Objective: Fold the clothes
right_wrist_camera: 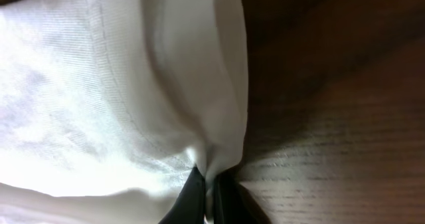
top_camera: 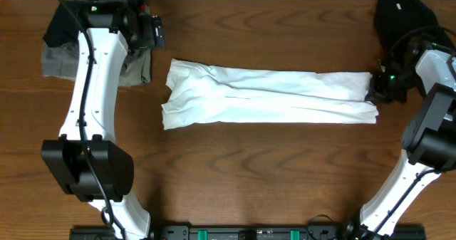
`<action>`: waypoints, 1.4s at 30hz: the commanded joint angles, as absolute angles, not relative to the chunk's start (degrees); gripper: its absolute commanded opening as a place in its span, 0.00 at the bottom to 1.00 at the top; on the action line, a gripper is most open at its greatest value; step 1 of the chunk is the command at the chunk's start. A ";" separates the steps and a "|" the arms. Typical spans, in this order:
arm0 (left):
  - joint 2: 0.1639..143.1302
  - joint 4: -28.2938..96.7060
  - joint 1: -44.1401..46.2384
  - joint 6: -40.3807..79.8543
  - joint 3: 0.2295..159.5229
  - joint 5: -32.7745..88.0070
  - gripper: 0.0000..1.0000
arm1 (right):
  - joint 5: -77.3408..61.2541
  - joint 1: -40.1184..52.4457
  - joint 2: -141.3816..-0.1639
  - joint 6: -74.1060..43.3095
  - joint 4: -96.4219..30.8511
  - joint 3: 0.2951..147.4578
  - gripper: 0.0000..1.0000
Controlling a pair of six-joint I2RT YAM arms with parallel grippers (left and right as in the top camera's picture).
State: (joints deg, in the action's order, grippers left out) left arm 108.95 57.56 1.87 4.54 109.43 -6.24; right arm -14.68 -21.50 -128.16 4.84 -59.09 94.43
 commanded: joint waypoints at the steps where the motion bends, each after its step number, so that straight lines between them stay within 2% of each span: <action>1: 108.42 57.45 1.32 5.23 110.39 -6.72 0.98 | -13.56 -20.78 -131.74 1.89 -57.45 93.71 0.01; 16: 107.35 57.52 -2.15 5.21 110.39 -6.72 0.98 | -13.82 -28.95 -127.90 8.03 -66.54 105.91 0.01; 23: 106.13 57.52 -3.60 5.23 110.39 -6.70 0.98 | -19.81 -28.71 -127.72 10.00 -70.50 109.16 0.01; 28: 106.13 57.84 -3.57 5.23 110.39 -6.68 0.98 | -24.51 -25.28 -125.49 11.46 -72.97 111.42 0.01; 42: 106.13 58.22 -3.60 5.23 110.39 -6.68 0.98 | -23.33 -8.49 -120.05 9.78 -76.34 111.22 0.01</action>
